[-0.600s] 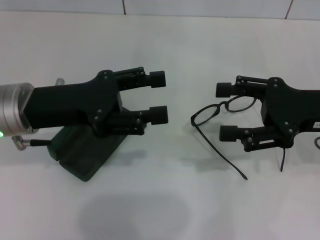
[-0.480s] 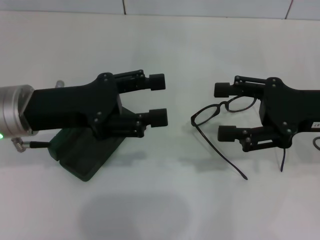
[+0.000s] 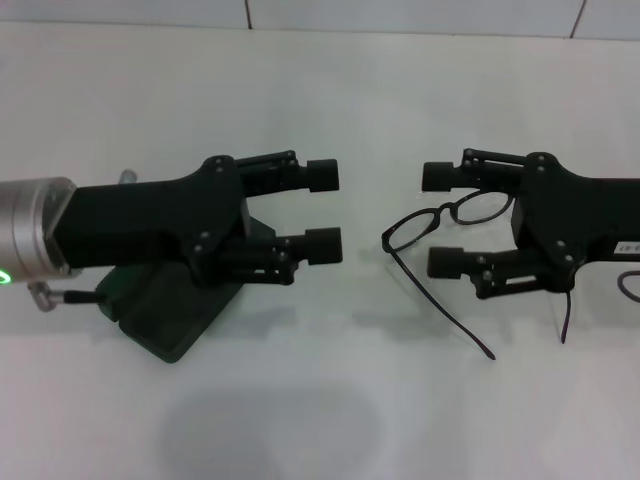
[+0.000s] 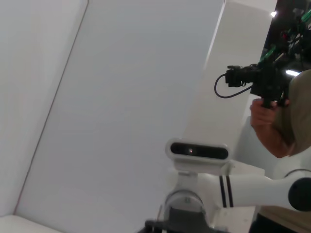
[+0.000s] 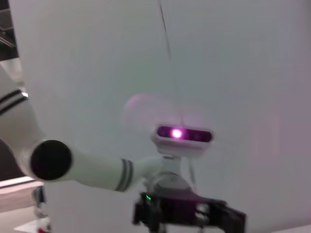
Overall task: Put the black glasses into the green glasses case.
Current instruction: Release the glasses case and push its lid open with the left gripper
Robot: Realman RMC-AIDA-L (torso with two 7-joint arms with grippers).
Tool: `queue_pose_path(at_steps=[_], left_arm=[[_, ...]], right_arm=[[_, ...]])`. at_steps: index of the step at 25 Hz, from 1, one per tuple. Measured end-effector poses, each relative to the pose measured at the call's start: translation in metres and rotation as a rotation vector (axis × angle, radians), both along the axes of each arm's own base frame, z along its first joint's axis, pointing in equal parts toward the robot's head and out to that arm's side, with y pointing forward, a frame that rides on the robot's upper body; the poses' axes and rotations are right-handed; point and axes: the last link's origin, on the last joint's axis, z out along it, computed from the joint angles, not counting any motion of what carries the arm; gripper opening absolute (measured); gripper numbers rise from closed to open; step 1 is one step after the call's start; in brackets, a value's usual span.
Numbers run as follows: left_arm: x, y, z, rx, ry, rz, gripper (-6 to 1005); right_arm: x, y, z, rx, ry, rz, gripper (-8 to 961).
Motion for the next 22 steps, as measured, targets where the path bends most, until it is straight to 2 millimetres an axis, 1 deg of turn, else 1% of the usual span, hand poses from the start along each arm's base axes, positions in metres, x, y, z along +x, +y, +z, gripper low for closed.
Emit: queue_pose_path(at_steps=[2, 5, 6, 9, 10, 12, 14, 16, 19, 22], left_arm=[[0.005, 0.004, 0.007, 0.002, 0.016, 0.002, 812], [0.020, 0.015, 0.031, -0.002, 0.112, 0.020, 812], [0.028, 0.019, 0.043, 0.021, 0.179, 0.027, 811], [0.048, 0.026, 0.072, 0.123, 0.388, 0.129, 811], [0.053, 0.027, 0.079, 0.161, 0.459, 0.179, 810], [0.055, 0.031, 0.086, 0.218, 0.602, 0.298, 810], [0.053, 0.034, 0.083, 0.239, 0.714, 0.388, 809], [0.044, 0.036, 0.071, 0.210, 0.814, 0.478, 809], [0.033, 0.038, 0.058, 0.177, 0.927, 0.564, 808], [0.028, 0.040, 0.048, 0.188, 1.006, 0.607, 808]], right_arm=[[0.004, 0.005, -0.001, 0.034, -0.016, -0.028, 872], [0.015, 0.014, 0.000, 0.080, -0.057, -0.090, 871], [0.018, 0.016, 0.000, 0.088, -0.068, -0.106, 871], [0.028, 0.015, 0.001, 0.101, -0.072, -0.146, 871], [0.031, 0.014, 0.001, 0.109, -0.069, -0.161, 871], [0.036, 0.012, 0.002, 0.118, -0.064, -0.178, 871], [0.042, 0.009, 0.003, 0.128, -0.058, -0.199, 871], [0.044, 0.008, 0.004, 0.135, -0.050, -0.213, 871], [0.046, 0.008, 0.006, 0.155, -0.030, -0.224, 871], [0.046, 0.008, 0.007, 0.165, -0.029, -0.215, 871]])
